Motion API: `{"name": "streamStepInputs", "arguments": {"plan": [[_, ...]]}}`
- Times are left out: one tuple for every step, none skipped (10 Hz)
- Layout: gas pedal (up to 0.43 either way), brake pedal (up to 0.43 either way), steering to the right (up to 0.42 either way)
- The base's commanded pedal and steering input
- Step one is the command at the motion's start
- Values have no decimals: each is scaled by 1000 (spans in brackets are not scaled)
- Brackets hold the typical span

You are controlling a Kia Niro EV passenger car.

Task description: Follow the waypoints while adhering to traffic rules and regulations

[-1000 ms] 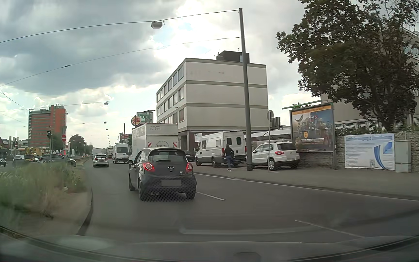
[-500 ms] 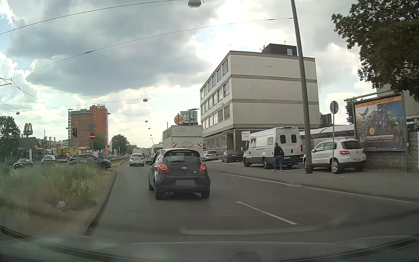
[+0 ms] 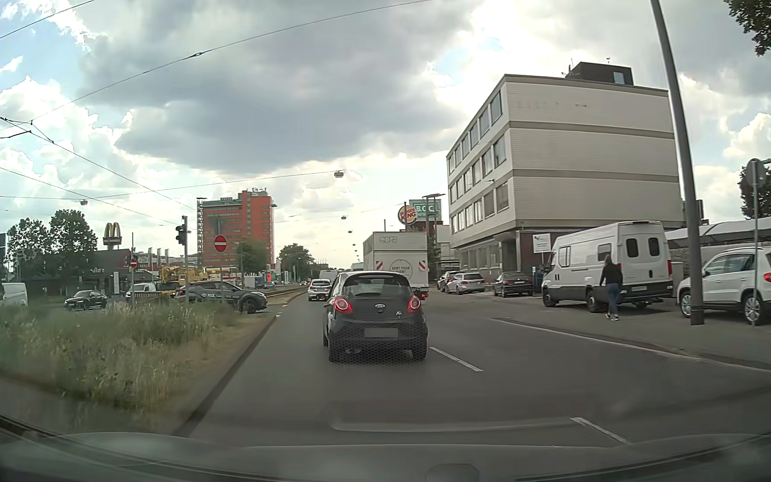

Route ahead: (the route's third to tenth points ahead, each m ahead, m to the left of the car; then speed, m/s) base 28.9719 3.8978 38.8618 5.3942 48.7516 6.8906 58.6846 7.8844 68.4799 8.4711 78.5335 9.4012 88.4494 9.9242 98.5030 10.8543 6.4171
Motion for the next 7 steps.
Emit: {"name": "streamStepInputs", "arguments": {"plan": [[138,30,-162],[138,30,-149],[138,30,-139],[138,30,-122],[138,30,-103],[157,30,-90],[157,30,-76]]}}
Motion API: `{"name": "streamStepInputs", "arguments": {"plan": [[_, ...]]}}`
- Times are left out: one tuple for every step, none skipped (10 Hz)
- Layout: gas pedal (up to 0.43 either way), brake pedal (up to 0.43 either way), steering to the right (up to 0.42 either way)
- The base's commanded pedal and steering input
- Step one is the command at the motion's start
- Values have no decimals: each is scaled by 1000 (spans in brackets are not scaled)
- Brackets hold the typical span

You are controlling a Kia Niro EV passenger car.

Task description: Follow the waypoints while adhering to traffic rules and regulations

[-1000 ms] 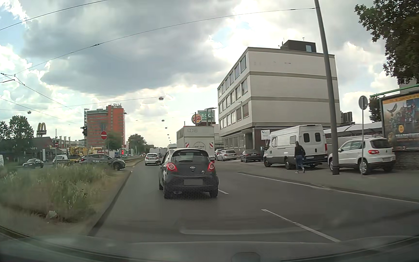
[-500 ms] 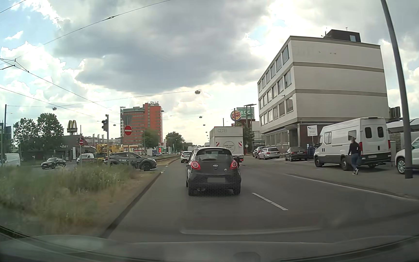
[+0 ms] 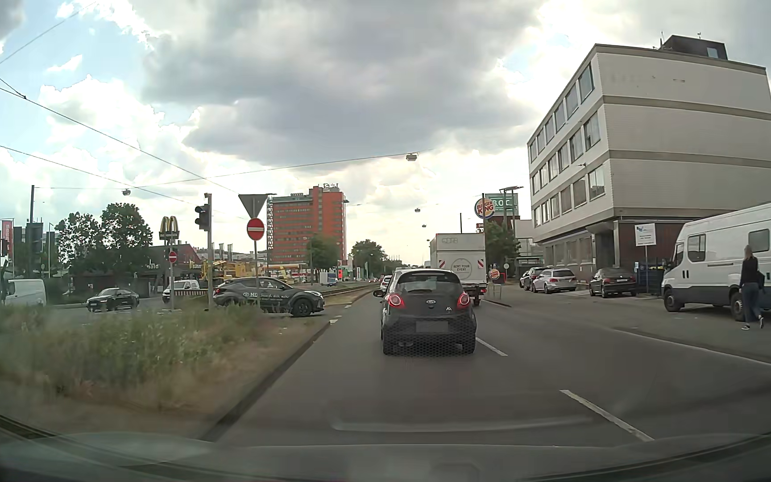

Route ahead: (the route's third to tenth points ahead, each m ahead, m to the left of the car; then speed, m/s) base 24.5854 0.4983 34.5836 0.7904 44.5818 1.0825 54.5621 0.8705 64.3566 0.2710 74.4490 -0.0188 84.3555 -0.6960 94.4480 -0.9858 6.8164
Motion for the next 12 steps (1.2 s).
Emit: {"name": "streamStepInputs", "arguments": {"plan": [[157,30,-60],[157,30,-43],[169,30,-27],[169,30,-16],[177,30,-8],[177,30,-5],[177,30,-5],[189,30,-4],[189,30,-4],[189,30,-4],[189,30,-4],[189,30,-4]]}}
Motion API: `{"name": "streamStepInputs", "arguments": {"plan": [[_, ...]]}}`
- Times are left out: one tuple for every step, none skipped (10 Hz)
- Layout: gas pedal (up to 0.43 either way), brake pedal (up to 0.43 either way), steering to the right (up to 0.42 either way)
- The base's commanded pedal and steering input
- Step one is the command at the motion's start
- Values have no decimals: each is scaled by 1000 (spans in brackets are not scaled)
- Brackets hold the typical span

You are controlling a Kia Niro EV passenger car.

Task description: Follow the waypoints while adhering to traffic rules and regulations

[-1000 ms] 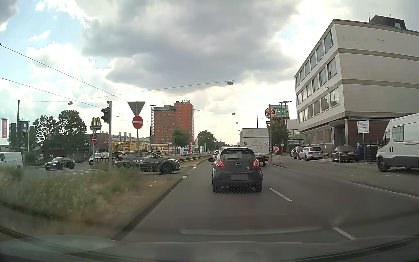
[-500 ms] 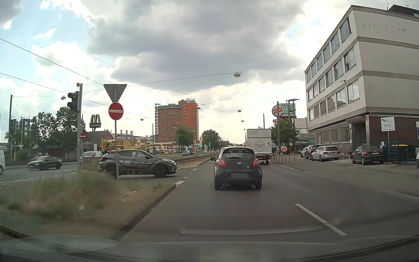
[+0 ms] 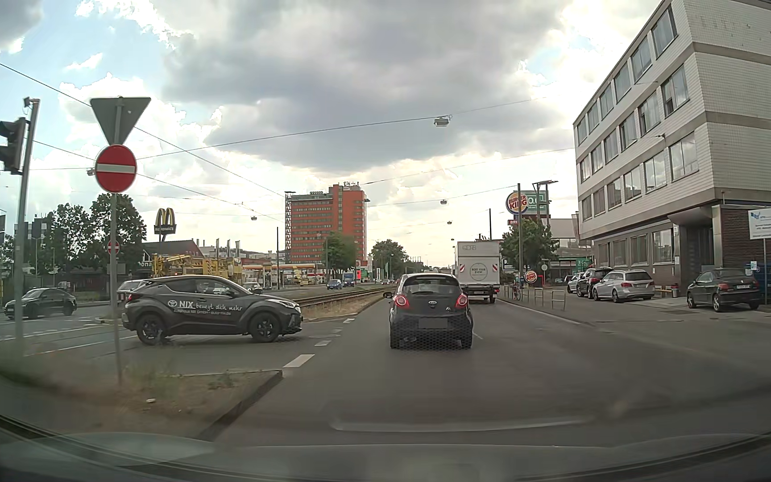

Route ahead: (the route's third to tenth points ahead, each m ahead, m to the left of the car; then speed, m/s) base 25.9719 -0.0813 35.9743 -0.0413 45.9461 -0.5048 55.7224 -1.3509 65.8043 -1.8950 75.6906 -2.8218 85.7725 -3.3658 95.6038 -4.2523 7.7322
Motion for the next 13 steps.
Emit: {"name": "streamStepInputs", "arguments": {"plan": [[189,30,-4],[189,30,-4],[189,30,-4],[189,30,-4],[189,30,-4],[189,30,-4],[189,30,-4],[189,30,-4],[189,30,-4],[189,30,-4],[189,30,-4],[189,30,-4],[189,30,-3]]}}
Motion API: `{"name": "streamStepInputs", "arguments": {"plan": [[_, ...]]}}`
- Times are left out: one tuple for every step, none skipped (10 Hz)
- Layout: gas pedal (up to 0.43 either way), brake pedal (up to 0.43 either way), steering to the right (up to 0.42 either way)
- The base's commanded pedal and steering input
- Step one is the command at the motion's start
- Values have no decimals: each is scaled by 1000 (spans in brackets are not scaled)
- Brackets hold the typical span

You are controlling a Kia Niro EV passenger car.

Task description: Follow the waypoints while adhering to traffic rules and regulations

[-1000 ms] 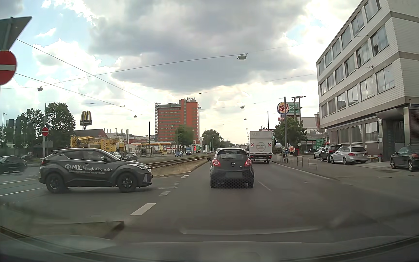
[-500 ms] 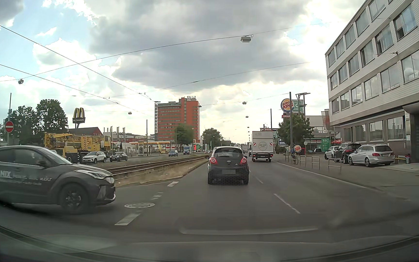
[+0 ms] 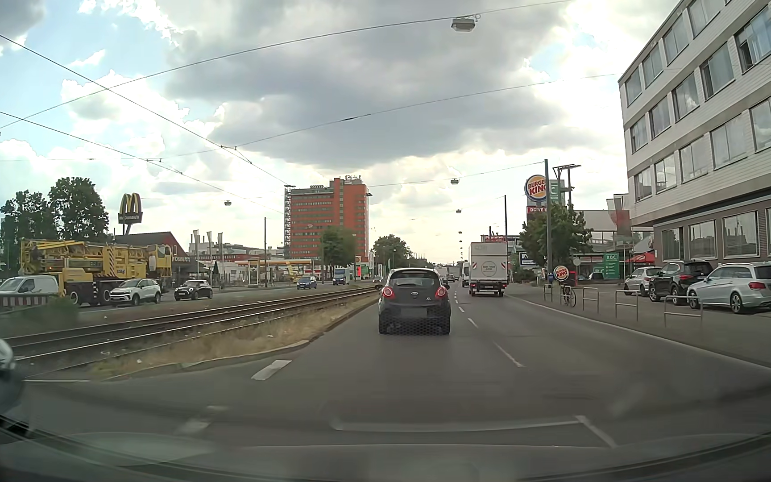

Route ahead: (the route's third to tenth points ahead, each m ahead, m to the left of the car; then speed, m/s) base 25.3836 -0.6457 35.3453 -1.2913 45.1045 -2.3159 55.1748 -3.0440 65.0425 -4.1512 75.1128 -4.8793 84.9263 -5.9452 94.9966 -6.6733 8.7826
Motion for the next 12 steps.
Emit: {"name": "streamStepInputs", "arguments": {"plan": [[189,30,-2],[189,30,0],[189,30,3],[189,30,3],[189,30,3],[189,30,3],[197,30,4],[197,30,7],[197,30,9],[197,30,10],[197,30,10],[197,30,12]]}}
